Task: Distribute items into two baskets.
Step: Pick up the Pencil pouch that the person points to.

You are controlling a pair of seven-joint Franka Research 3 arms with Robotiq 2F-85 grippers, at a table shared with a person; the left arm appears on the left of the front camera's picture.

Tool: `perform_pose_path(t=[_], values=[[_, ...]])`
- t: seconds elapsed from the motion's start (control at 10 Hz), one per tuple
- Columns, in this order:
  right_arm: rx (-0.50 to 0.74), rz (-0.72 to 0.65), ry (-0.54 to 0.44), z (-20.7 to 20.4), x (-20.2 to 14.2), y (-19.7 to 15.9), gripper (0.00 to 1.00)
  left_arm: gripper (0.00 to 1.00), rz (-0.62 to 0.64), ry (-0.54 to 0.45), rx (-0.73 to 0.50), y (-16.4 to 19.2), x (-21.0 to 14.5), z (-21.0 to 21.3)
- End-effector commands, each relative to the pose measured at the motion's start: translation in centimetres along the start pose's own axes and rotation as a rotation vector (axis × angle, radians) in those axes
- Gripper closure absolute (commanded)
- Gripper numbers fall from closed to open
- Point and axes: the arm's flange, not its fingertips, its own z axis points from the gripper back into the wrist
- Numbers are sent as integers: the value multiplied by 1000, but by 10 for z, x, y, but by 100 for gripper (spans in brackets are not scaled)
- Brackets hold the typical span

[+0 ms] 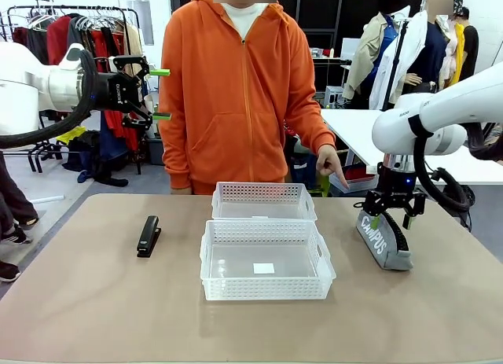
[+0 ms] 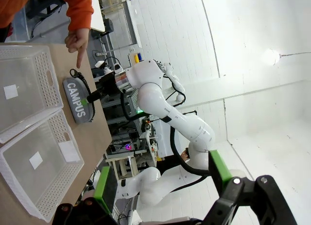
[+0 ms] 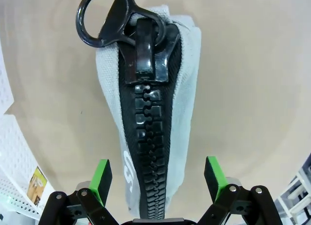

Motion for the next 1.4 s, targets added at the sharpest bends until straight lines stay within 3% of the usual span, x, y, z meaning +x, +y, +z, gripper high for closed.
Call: perform_pose_path(t=[0.0,0.4,0.9,1.3], values=[[36,39,-29,8,3,0,20,0,-2,-2,-2,-2,0,2],[61,22,-30,9,1,0,99,0,-2,-2,-2,-2,0,2],[57,-2,-57,21,0,-1,100,0,-2,-2,-2,-2,0,2],[77,-9,-53,68,-18,17,100,0,-2,-2,-2,-2,0,2]])
